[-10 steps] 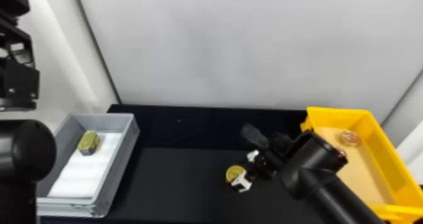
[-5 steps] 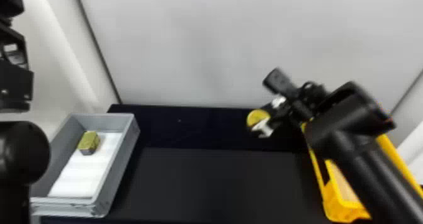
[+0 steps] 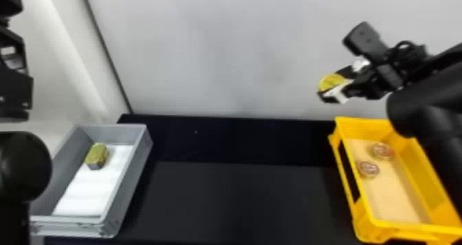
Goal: Pick up the round yellow can and place it in the yellow rectangular box
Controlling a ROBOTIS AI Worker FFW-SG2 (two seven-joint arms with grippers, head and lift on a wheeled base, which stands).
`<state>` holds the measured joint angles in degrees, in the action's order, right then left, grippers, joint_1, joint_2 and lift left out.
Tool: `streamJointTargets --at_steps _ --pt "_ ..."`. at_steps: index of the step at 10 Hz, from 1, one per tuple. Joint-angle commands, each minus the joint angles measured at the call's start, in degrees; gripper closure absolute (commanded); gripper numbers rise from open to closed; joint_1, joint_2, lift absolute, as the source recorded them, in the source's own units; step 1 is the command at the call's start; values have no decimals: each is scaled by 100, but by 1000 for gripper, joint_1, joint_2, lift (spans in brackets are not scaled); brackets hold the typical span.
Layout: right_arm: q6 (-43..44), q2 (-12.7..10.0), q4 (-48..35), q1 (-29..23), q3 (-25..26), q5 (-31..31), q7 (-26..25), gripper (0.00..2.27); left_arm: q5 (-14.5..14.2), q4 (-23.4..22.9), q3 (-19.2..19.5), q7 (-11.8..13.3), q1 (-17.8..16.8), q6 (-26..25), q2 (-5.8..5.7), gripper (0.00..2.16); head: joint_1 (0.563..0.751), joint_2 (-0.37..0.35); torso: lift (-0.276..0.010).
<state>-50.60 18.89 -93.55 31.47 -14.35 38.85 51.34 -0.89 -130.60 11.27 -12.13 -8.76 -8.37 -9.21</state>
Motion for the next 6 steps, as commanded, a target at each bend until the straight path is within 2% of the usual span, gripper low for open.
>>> streamJointTargets --at_steps 1,4,6 --pt "-40 273 12 -89 547 257 -8 674 19 -53 16 0 -3 -69 -11 88 694 54 -3" --pt "-93 422 4 -387 1505 547 -25 674 28 -71 42 17 -12 -86 -11 88 694 54 -3" --pt "-5 405 100 -642 2103 573 -78 674 28 -71 34 26 -38 -104 -20 88 694 54 -3"
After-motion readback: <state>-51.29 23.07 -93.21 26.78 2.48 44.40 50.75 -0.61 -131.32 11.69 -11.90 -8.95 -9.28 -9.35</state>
